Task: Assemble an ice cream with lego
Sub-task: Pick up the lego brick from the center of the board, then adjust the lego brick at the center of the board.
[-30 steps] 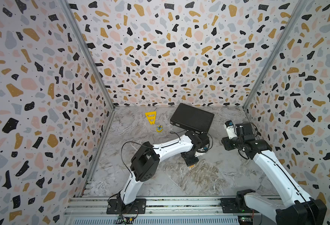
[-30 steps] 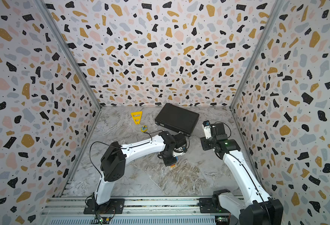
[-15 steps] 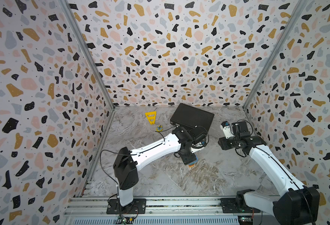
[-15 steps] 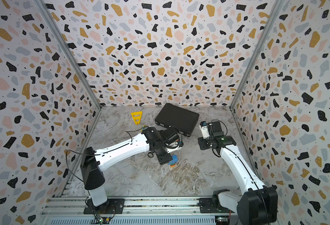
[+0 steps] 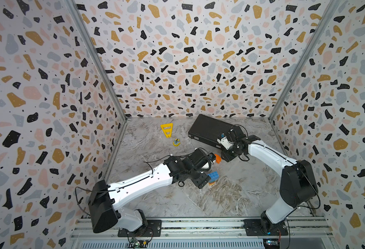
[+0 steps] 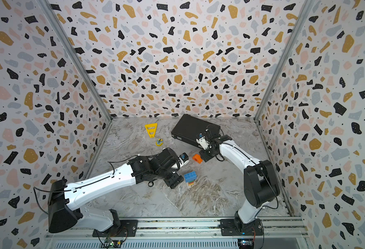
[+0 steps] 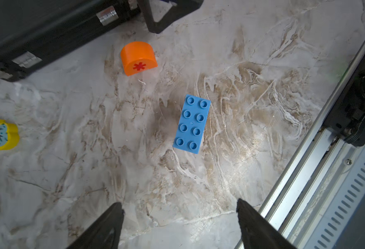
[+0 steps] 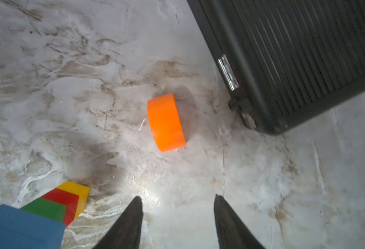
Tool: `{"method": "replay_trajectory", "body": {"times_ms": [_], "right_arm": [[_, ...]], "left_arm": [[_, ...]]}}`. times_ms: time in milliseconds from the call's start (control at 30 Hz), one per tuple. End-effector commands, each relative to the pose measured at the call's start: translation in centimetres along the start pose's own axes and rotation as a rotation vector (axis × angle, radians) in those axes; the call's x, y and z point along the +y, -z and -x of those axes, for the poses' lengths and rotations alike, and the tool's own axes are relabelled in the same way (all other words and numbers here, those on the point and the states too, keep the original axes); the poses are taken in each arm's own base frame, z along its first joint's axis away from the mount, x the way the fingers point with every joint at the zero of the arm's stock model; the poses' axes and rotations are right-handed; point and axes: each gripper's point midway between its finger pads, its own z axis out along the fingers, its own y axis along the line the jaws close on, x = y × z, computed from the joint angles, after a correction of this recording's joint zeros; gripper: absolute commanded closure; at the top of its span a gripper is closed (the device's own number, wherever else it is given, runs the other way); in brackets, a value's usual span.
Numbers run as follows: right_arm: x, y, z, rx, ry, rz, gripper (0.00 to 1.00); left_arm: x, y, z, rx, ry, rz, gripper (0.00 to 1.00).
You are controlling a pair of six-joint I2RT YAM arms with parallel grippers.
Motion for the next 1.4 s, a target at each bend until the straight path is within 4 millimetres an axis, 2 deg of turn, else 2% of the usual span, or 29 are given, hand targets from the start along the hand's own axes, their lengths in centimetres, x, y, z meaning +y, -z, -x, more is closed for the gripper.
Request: {"method": "replay_trajectory", "body": {"times_ms": [0,233,467,500,633,800,1067,1367], "right_arm": [[0.7,0.0,1.6,-0.010,0.072,0.018,0.44],[1.0,-2.4,2.1,0.030,0.099,0.036,0.43],[0.8,-4.3,2.2,0.061,0.106,0.029,0.43],[0.7,-4.5,2.2,0.064,0.106,0.027,0.43],[0.7,-5.4,2.1,0.078,0.104,0.033,0.43],[0.6,-6.0,2.0,0.083,0.108,0.024,0.46],[0.5,-6.1,2.3,0.073,0.104,0.019,0.51],[0.6,-6.3,2.2,0.078,0.098,0.025,0.67]], "left_arm": [[-0.7,-1.0,1.6,-0.132,0.130,-0.060,0.18],[0.4,-3.3,-0.5,-0.172,0.207,-0.012,0.18],[0.8,-5.6,-1.2,-0.168,0.213,0.012,0.18],[0.7,-5.8,-0.6,-0.192,0.211,0.009,0.18],[0.6,-7.5,-0.9,-0.163,0.201,0.011,0.18],[0.8,-9.1,-1.5,-0.124,0.191,0.027,0.19],[1.7,-9.7,-1.9,-0.101,0.170,0.068,0.19],[2.9,-10.8,-2.0,-0.075,0.161,0.085,0.19]]}}
